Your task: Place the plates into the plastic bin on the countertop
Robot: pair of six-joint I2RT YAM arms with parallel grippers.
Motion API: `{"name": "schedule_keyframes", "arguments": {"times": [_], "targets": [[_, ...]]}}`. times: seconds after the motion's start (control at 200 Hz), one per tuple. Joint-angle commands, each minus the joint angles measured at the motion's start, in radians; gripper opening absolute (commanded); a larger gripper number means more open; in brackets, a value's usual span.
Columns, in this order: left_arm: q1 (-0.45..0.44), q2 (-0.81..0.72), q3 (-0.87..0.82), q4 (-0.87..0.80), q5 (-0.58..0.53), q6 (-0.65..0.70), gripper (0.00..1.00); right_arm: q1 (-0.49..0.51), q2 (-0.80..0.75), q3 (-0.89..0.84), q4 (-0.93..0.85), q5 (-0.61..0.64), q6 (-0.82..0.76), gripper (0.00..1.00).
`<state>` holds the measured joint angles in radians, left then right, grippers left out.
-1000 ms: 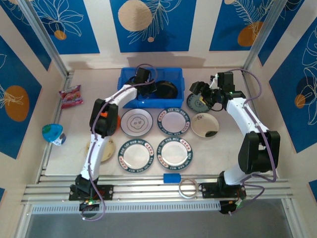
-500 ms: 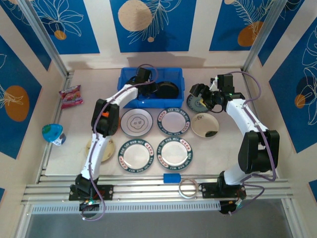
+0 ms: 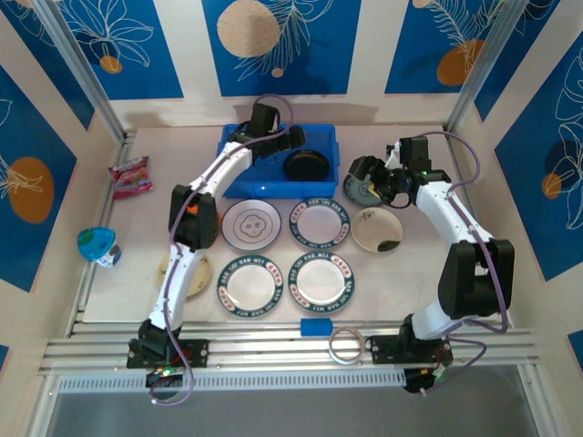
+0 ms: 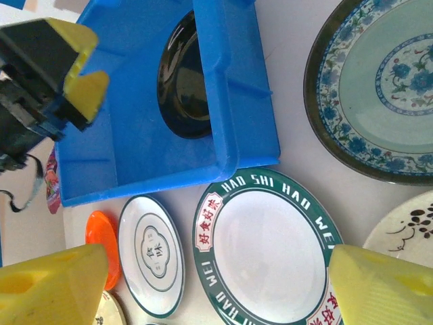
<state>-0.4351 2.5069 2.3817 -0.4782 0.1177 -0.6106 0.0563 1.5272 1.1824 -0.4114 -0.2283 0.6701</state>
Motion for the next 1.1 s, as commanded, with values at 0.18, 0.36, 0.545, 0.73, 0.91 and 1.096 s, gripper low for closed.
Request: {"name": "schedule_keyframes", "arguments": {"times": [0.18,0.36,0.545,0.73,0.91,1.096], "targets": [[-0.002,-0.271,-0.092,-0.254,-0.163,0.192,1.00,0.014,-0.114,-0.019,-0.126,0.027,-0.089,0.82],[-0.008,-0.590,-0.533,-0.163,-0.021,0.219,1.00,0.082,-0.211,-0.081,-0.276,0.053,-0.138,0.82],[-0.043,-0.875,-0.856,-0.128,0.057,0.213,1.00,0.168,-0.342,-0.250,-0.373,0.071,-0.068,0.80],[-0.091,-1.016,-1.054,-0.091,0.067,0.155,1.00,0.259,-0.446,-0.432,-0.405,0.080,0.042,0.76],[-0.138,-1.030,-1.146,0.001,0.091,0.111,0.99,0.309,-0.485,-0.509,-0.452,0.107,0.094,0.69],[-0.149,-1.027,-1.207,0.101,0.131,0.063,0.97,0.313,-0.480,-0.563,-0.436,0.100,0.132,0.63]]}}
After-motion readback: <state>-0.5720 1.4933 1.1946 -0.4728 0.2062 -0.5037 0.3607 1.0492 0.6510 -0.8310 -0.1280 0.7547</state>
